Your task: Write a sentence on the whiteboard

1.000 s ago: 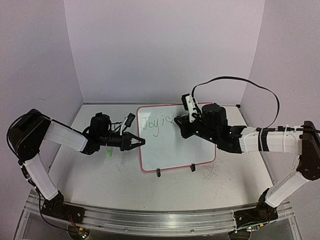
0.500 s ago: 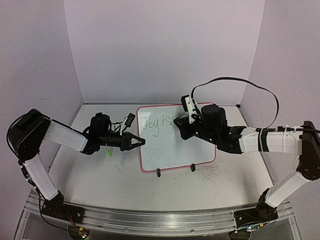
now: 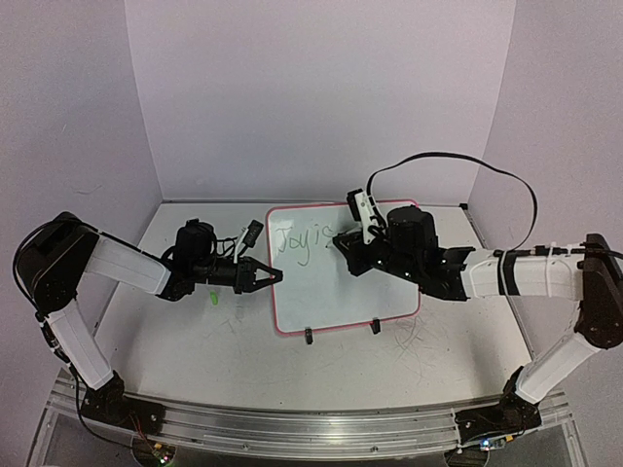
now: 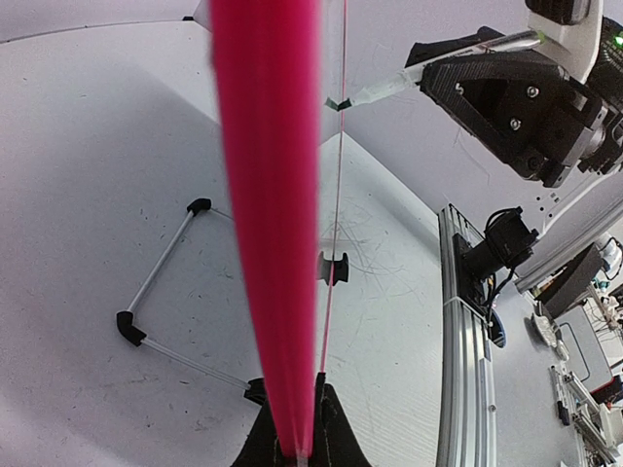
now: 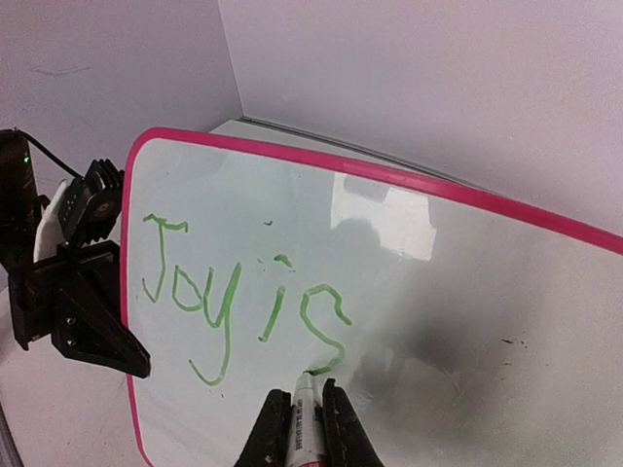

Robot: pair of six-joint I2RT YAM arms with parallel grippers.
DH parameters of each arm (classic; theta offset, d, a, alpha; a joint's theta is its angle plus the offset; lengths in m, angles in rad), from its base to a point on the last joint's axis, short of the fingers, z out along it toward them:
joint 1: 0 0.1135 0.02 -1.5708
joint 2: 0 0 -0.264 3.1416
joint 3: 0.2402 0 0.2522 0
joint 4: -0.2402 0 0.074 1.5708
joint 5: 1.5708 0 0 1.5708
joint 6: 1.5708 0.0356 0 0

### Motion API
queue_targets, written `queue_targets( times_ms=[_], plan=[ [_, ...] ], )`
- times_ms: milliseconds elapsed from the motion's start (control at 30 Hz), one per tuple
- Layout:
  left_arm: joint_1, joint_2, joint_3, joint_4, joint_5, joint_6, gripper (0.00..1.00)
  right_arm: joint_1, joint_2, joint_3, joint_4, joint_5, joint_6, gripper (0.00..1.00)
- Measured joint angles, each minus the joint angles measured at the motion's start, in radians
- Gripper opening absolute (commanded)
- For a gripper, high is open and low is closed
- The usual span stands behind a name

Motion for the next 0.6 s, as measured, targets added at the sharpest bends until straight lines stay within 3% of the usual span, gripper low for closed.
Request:
queue_targets(
  times_ms=[600],
  plan=[
    [-0.001, -0.004, 0.000, -0.006, -0.004, 0.003, 0.00, 0.007, 0.017, 0.025, 0.010, -0.042, 0.000, 0.00]
  ],
)
